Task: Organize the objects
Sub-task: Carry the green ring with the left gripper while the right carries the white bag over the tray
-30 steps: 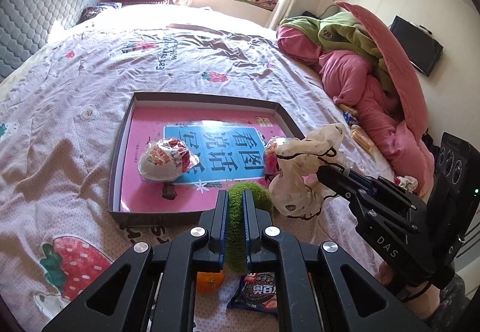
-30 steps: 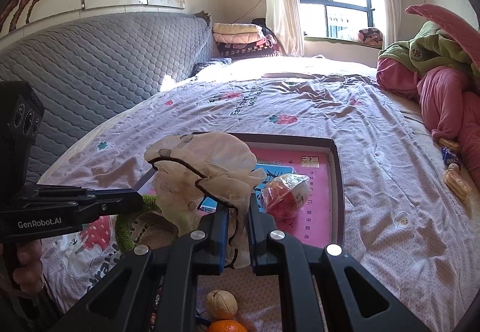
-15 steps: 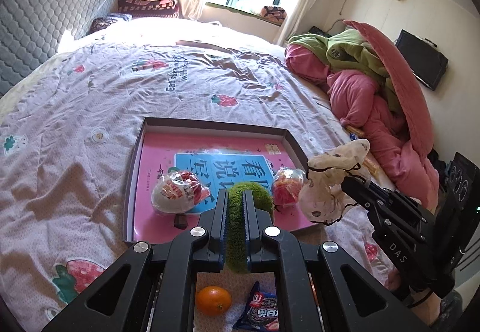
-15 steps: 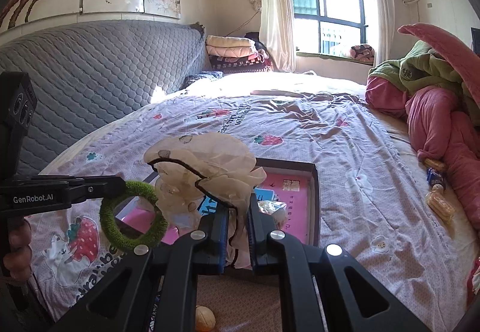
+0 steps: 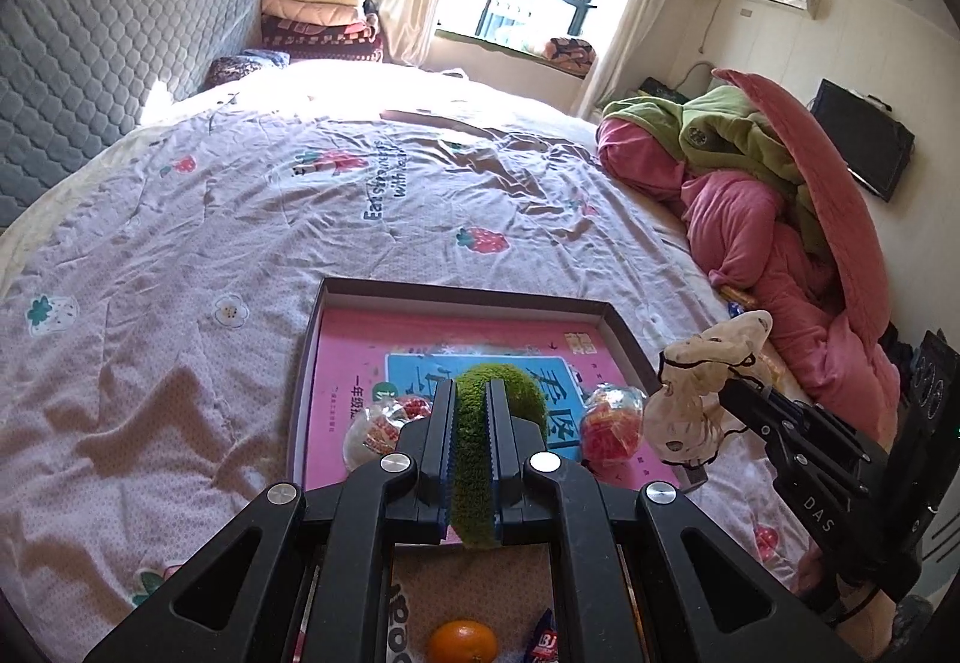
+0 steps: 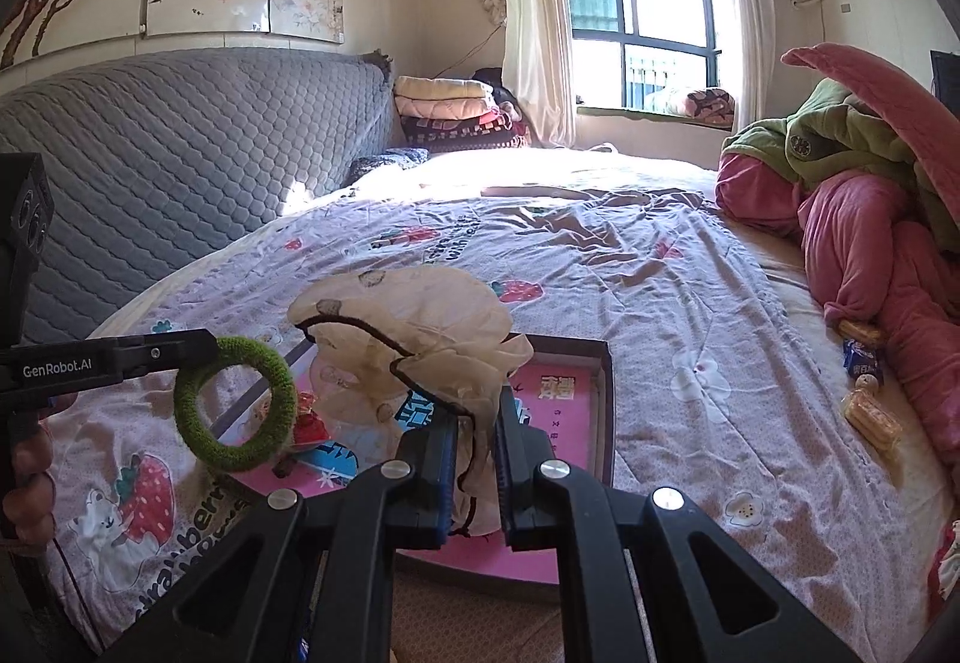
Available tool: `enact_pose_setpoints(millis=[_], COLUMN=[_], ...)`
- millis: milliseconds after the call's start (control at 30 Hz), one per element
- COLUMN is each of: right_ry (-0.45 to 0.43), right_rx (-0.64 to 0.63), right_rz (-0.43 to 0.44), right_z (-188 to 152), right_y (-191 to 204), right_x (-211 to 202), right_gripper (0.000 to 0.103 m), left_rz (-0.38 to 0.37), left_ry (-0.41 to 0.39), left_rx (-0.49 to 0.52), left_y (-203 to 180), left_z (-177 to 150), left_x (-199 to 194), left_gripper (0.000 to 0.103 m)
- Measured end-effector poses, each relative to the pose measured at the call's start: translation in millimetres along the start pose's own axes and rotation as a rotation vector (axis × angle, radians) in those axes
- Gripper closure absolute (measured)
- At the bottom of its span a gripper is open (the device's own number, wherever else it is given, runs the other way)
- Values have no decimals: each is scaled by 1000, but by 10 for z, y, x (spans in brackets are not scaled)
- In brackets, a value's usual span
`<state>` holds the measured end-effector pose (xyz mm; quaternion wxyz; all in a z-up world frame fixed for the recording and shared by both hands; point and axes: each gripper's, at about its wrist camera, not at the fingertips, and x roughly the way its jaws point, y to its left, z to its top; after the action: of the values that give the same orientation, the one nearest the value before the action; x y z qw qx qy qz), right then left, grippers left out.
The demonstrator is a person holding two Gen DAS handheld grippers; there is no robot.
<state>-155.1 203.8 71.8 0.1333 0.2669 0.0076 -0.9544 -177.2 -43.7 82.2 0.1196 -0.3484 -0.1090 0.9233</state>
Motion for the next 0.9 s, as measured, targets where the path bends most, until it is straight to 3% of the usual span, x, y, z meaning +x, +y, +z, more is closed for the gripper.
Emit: enact_pose_setpoints(millis=[367, 900], right_ry=[18, 60], right_rx=[5, 28], right_rz=[-4, 1], right_z=[-29, -145], right_y=[-59, -168], right_x=[112, 205], right_gripper=[91, 91], left_rz=[68, 44], left_ry=[-26, -8], left_rx=[-30, -2], left_y=[221, 215], left_z=[4, -215], left_x=[85, 314], left_gripper=[94, 94])
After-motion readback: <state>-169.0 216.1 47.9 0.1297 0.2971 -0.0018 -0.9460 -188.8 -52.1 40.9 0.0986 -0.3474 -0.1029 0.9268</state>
